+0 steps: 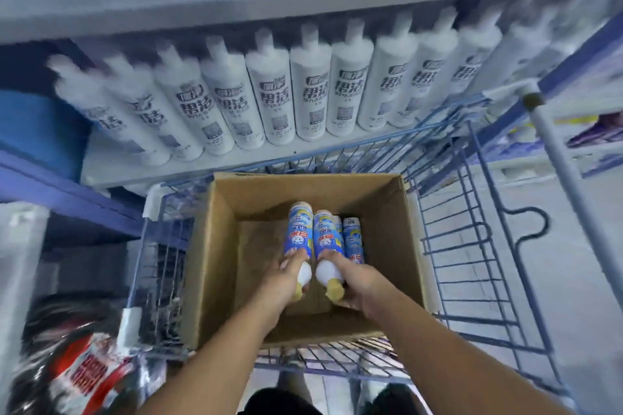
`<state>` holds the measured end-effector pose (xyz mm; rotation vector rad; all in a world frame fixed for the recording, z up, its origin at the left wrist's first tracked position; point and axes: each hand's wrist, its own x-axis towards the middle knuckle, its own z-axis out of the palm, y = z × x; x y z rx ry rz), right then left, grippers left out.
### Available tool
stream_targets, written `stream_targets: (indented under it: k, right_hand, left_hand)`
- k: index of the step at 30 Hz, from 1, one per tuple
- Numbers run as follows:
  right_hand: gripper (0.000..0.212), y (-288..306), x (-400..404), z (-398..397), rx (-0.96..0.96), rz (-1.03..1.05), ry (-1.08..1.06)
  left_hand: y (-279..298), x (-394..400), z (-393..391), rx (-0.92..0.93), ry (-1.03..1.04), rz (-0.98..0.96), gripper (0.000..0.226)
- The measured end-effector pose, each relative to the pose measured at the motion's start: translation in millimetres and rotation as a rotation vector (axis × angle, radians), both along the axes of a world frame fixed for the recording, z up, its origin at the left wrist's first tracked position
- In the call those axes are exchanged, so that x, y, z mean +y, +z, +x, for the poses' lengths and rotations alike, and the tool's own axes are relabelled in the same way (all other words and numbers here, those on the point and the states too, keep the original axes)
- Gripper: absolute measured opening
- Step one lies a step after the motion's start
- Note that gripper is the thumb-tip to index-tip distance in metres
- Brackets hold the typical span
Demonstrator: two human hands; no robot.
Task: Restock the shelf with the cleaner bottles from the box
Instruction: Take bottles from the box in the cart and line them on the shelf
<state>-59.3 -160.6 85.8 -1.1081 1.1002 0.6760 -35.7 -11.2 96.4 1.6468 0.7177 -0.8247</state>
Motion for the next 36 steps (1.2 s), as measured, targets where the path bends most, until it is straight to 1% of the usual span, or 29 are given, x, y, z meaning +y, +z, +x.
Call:
stream_targets:
  k: [2,3,4,5,7,9,11,15,17,23,28,33,36]
  right_hand:
    - [0.074,29,-5,-4,-0.057,-0.017,0.050]
    - [0.066,44,-8,-8,-0.086,-0.029,0.082]
    - [0.061,56,-14,-13,-0.113,-0.042,0.113]
    - [0.061,68,-20,-18,-0.139,-0.055,0.143]
    - [0.064,93,-31,-28,-0.190,-0.050,0.196]
    - [0.067,119,-41,-38,-0.255,-0.041,0.194]
    - [0.067,142,-49,-46,-0.337,-0.045,0.191]
    - [0.048,186,-64,-54,-0.479,-0.045,0.167]
    - [0.044,205,-70,-53,-0.523,-0.030,0.145]
    - [0.055,258,-77,-38,-0.625,-0.038,0.092]
    - [0.053,301,-67,-15,-0.706,-0.048,0.065]
    - [0.043,335,-54,10,-0.742,-0.113,0.042]
    - [0.050,342,-48,28,-0.772,-0.134,0.030]
  left_hand:
    - [23,-2,-7,-0.064,0.013,0.009,0.066]
    - [35,-4,-11,-0.086,0.024,0.010,0.068]
    - [49,-7,-16,-0.108,0.044,0.008,0.063]
    - [63,-10,-22,-0.135,0.066,0.002,0.054]
    - [89,-17,-35,-0.177,0.108,-0.015,0.039]
    - [116,-24,-49,-0.222,0.151,-0.044,0.031]
    - [144,-33,-63,-0.270,0.183,-0.067,0.028]
    - [187,-48,-79,-0.391,0.199,-0.063,0.033]
    - [207,-55,-80,-0.452,0.193,-0.069,0.034]
    - [263,-65,-64,-0.546,0.242,-0.116,0.032]
    - [303,-57,-37,-0.610,0.244,-0.191,0.035]
    - [334,-39,-9,-0.703,0.161,-0.199,0.038]
    - [340,-28,13,-0.691,0.162,-0.238,0.037]
